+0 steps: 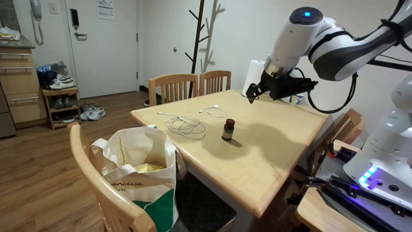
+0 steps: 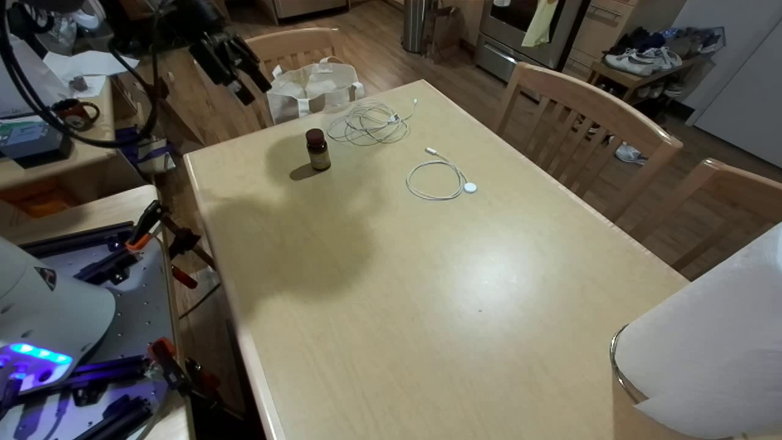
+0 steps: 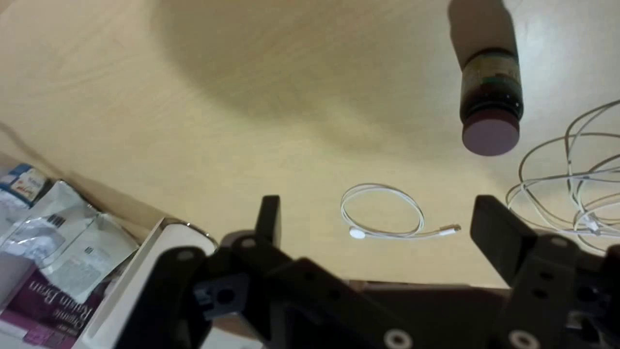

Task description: Move the bottle slightly to the right

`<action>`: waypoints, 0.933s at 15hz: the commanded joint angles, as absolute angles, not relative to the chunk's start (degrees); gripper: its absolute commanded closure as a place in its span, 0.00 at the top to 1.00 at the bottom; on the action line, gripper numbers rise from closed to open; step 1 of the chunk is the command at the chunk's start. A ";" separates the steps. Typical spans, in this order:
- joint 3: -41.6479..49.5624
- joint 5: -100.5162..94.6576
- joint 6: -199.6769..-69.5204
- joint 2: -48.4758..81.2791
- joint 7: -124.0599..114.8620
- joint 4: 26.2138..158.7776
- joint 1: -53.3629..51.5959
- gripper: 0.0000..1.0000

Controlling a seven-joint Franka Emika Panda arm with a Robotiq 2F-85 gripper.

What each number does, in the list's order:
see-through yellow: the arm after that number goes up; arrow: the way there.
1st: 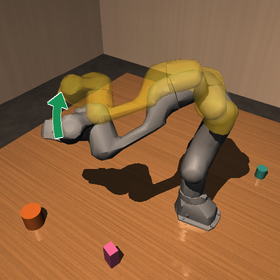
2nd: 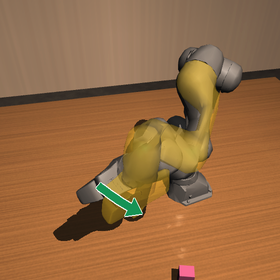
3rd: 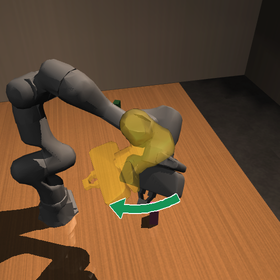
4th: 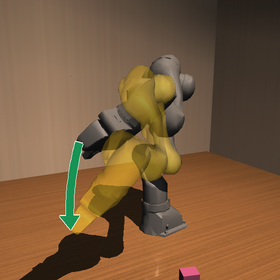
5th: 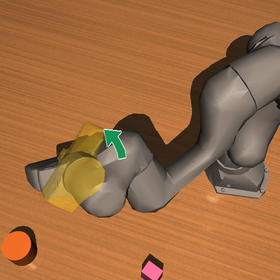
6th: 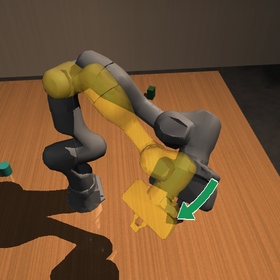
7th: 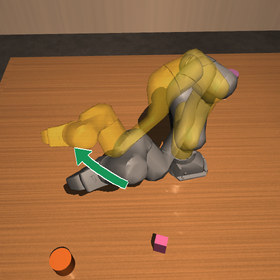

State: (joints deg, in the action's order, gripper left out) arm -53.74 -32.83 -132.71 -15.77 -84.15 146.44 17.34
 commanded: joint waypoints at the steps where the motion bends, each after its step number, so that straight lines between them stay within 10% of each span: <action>1: -66.28 -44.10 -119.23 -11.07 -98.46 138.76 23.17 1.00; 14: -80.40 -53.99 -107.15 -4.36 -114.44 138.25 31.19 1.00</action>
